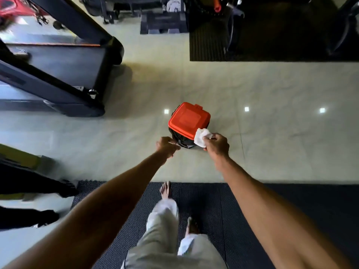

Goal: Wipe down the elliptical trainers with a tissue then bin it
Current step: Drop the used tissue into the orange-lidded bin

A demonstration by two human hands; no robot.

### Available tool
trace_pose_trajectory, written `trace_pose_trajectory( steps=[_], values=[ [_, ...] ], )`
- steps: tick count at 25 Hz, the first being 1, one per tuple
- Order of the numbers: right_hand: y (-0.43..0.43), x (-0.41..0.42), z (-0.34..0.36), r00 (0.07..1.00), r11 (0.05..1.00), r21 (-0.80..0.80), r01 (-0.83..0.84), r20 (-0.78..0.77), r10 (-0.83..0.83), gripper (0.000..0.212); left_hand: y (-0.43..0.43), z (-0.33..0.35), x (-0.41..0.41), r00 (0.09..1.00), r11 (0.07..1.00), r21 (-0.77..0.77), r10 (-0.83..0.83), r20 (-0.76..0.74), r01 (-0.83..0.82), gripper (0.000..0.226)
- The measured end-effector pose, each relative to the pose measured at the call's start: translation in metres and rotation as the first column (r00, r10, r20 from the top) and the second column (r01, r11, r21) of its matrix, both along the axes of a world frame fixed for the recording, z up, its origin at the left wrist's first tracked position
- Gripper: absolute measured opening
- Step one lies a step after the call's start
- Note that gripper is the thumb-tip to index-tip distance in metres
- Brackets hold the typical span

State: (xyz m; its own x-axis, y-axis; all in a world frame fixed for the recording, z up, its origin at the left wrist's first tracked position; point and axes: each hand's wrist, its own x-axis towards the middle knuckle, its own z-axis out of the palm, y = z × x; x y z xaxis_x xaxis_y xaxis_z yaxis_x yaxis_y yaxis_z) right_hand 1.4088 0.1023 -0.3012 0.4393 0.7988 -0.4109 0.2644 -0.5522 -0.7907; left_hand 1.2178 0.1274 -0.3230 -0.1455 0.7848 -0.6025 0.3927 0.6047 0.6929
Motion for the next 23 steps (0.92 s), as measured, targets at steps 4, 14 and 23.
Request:
trace_pose_trajectory(
  steps=[4, 14, 23],
  values=[
    [0.099, -0.004, -0.083, 0.995, 0.993, -0.068, 0.092, -0.023, -0.094, 0.022, 0.120, -0.101, 0.001, 0.957, 0.975, 0.053, -0.201, -0.208, 0.217, 0.028],
    [0.237, 0.009, -0.350, 0.973, 0.966, -0.212, 0.149, -0.145, -0.182, 0.023, 0.290, -0.378, 0.032, 0.358, 0.455, -0.015, -0.718, -0.597, 0.890, 0.054],
    [0.261, 0.036, -0.430, 0.967, 0.953, -0.222, 0.204, -0.105, -0.232, 0.023, 0.333, -0.461, 0.032, -0.108, 0.031, -0.153, -0.570, -0.814, 0.988, 0.069]
  ],
)
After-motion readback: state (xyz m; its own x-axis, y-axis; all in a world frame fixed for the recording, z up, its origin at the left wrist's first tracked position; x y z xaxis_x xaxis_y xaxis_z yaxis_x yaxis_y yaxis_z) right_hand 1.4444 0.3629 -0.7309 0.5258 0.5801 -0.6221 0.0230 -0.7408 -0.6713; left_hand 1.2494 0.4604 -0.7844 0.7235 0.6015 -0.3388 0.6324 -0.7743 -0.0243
